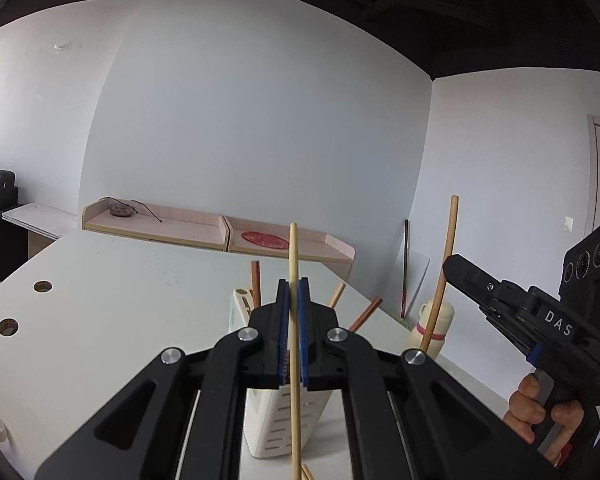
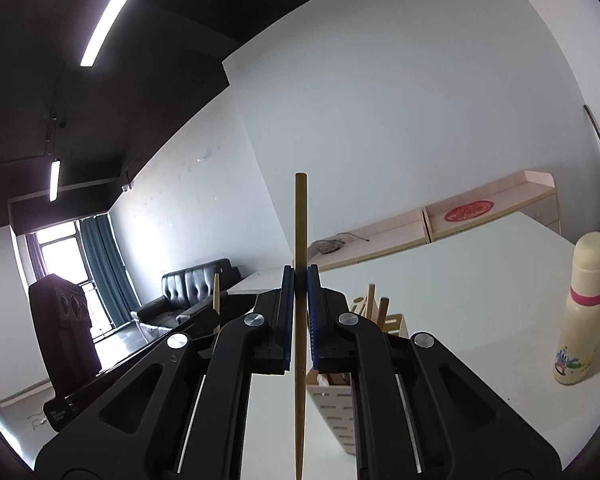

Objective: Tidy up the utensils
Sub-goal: 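Lift both bamboo chopsticks up over the holder, then lower both chopsticks into the holder and open both tools, then move both tools down to the last bamboo chopsticks on the table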

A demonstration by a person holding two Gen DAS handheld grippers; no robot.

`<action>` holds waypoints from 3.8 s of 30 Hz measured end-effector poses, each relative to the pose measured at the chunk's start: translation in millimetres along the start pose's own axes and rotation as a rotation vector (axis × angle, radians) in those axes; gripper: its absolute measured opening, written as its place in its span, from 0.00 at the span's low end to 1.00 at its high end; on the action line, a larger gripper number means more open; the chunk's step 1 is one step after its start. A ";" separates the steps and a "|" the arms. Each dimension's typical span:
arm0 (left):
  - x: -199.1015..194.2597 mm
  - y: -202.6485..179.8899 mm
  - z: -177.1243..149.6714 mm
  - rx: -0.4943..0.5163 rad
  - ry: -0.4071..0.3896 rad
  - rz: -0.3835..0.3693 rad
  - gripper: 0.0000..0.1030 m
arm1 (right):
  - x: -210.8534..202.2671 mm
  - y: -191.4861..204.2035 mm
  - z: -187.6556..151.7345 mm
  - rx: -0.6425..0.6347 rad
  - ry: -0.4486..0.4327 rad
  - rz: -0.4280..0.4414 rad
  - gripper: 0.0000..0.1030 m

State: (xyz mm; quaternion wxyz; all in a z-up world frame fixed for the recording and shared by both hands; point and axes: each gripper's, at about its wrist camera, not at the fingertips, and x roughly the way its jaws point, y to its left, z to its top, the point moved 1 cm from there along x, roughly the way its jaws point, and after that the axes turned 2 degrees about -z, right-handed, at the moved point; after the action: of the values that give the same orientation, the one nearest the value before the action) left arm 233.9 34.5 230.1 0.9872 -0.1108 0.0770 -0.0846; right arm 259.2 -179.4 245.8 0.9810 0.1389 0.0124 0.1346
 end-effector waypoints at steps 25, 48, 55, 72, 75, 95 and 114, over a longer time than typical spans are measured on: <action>70.6 0.7 18.1 0.009 -0.292 0.100 0.04 | 63.0 -0.8 14.1 -0.170 -0.142 -0.073 0.06; 74.2 -9.7 -5.4 0.079 -0.231 0.079 0.04 | 75.7 -3.0 -20.4 -0.230 0.002 -0.074 0.06; 76.0 -14.2 -18.9 0.149 -0.185 0.071 0.04 | 72.2 0.4 -19.8 -0.255 0.024 -0.076 0.06; 69.1 -11.4 -18.4 0.153 -0.146 0.053 0.04 | 77.6 4.9 -25.9 -0.318 0.029 -0.113 0.06; 68.0 -10.2 -19.2 0.150 -0.135 0.055 0.04 | 77.4 1.7 -26.0 -0.303 0.041 -0.112 0.06; 52.5 -0.3 -19.8 0.128 -0.129 0.091 0.24 | 64.3 0.8 -24.8 -0.266 0.061 -0.093 0.10; 27.8 0.3 -98.5 0.019 0.332 0.011 0.29 | -31.5 -29.7 -112.5 -0.290 0.386 -0.286 0.28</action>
State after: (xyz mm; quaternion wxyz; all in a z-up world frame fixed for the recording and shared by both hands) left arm 244.2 9.4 131.4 0.9624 -0.0855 0.2388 -0.0971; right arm 229.7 -185.0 129.0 0.9792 -0.0344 0.1989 0.0189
